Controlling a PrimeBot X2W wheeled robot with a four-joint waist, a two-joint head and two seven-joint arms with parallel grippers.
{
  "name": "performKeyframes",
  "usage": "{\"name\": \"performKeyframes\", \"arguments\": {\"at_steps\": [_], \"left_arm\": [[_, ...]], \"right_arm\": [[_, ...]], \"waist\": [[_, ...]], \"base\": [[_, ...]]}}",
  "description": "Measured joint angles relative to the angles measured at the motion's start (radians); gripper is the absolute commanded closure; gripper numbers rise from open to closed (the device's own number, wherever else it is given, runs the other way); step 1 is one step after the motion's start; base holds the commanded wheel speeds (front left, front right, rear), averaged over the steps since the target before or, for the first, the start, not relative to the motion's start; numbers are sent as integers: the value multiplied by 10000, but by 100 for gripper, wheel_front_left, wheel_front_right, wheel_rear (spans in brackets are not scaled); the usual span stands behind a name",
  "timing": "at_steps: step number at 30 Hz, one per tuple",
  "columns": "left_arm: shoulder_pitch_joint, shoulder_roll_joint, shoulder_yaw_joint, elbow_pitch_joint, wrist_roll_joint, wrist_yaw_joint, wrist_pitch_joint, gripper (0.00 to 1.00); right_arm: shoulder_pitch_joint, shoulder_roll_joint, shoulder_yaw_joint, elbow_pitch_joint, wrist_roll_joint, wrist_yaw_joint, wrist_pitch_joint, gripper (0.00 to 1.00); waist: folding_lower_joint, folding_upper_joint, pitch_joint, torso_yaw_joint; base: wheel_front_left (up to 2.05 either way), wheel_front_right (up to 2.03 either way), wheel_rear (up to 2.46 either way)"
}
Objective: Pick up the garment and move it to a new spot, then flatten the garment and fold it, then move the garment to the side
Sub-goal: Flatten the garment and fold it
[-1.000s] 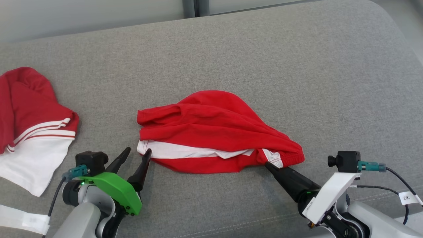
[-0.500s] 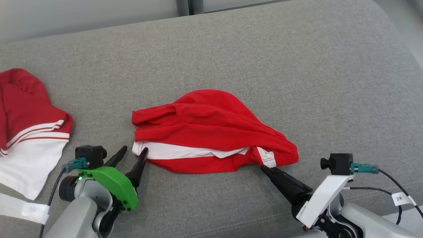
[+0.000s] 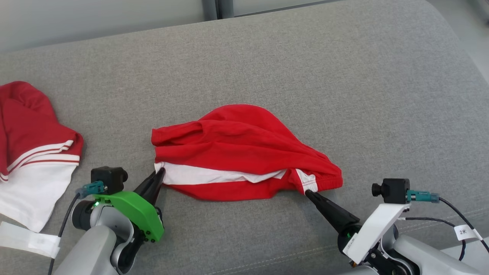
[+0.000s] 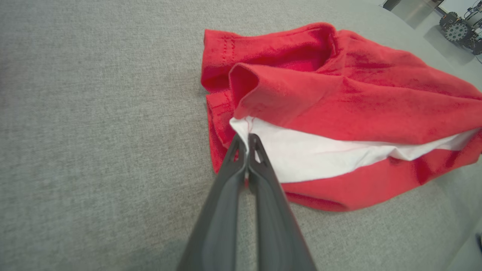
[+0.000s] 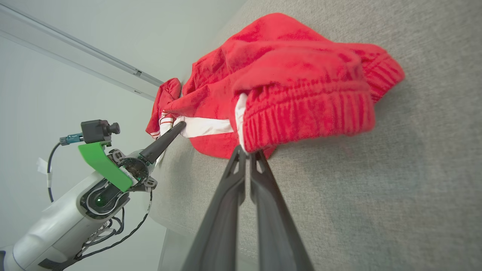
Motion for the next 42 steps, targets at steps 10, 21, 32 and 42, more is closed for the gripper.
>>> {"name": "performKeyframes", "arguments": {"at_steps": [10,21,32,42], "left_arm": [[-157,-15,545,-1051,-639,-4,-648,100],[712,568,38,-2341,-1319,-10,213,100],[1133,1327,161,-3668,-2069,-10,1208,100],[-3802,1590,1434,-3616,-3825,40,3611,100]], "right_arm": [[-404,-140,-681,-874,247,0,-303,100],[90,-1641,-573,-1595,811,0,-299,100],[-42,-2006,-1005,-1896,600,0,-309,100],[-5111,-1392,-2301,-1486,1106,0,943,100]], "waist": [[0,0,-108,80],[0,0,-88,272],[0,0,490,297],[0,0,1732,204]], "base": [[0,0,0],[0,0,0],[0,0,0],[0,0,0]]}}
